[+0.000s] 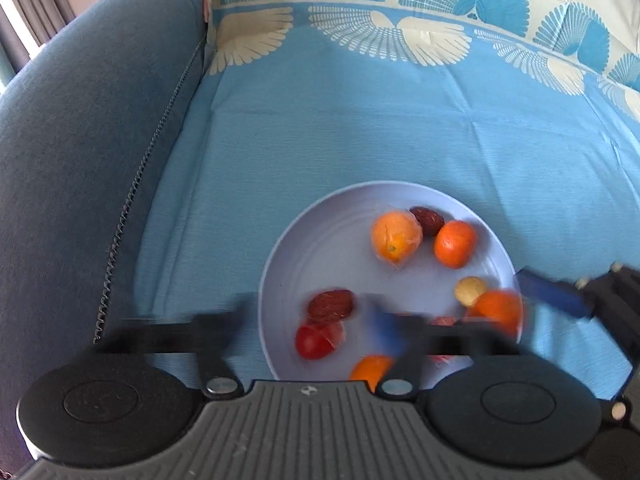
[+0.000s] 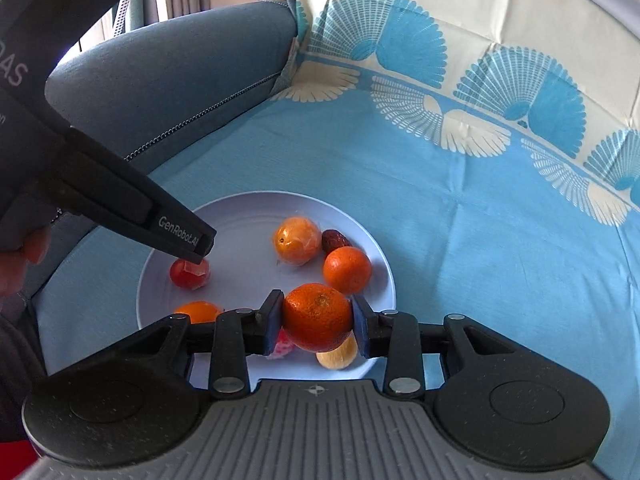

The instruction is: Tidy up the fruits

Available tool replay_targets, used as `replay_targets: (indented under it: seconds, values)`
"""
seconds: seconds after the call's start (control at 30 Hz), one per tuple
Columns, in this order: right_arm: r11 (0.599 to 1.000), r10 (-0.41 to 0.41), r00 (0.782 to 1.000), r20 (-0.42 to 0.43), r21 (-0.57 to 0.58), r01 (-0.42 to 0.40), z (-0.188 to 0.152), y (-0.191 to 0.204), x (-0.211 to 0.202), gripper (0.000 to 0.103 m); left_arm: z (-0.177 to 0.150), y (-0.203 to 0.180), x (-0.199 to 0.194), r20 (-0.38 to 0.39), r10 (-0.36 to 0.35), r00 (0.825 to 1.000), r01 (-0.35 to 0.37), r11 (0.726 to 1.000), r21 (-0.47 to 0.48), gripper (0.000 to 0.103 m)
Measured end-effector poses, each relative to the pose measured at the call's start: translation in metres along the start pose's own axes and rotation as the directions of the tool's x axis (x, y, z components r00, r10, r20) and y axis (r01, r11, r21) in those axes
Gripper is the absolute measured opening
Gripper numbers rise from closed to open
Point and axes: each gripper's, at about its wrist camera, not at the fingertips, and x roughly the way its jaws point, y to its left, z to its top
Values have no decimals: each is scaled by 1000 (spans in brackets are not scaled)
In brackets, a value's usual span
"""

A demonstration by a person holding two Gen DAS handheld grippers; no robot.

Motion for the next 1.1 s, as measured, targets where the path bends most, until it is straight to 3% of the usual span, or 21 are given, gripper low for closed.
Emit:
replay_targets:
  seconds: [0.07,0.1,0.4,0.57,0.77,1.1]
  values:
    - [1000,-11,1000,22,17,11,3,-1,-3,85,-4,5,-13,67,13,998,-11,1000,-29,103]
    - [1000,-16,999,33,24,16,3,-2,-7,88,-6,7,-18,77,14,997,-12,999,-31,103]
    - [995,-28,999,-25,90,30,-22,2,-74,99,-54,8,-75,-12,88,996,-88,995,-48,103]
    - [989,-41,999,-23,144,44,-40,12,-119,100,-87,7,-118,10,46,999,-45,995,-87,103]
    - [990,-67,997,31,128,63,-60,30,-161,102,-120,-4,-160,82,69,994,-64,996,-68,103]
    - [987,-118,987,107,124,104,-74,37,-205,102,-149,-14,-189,117,69,991,-61,996,-71,103]
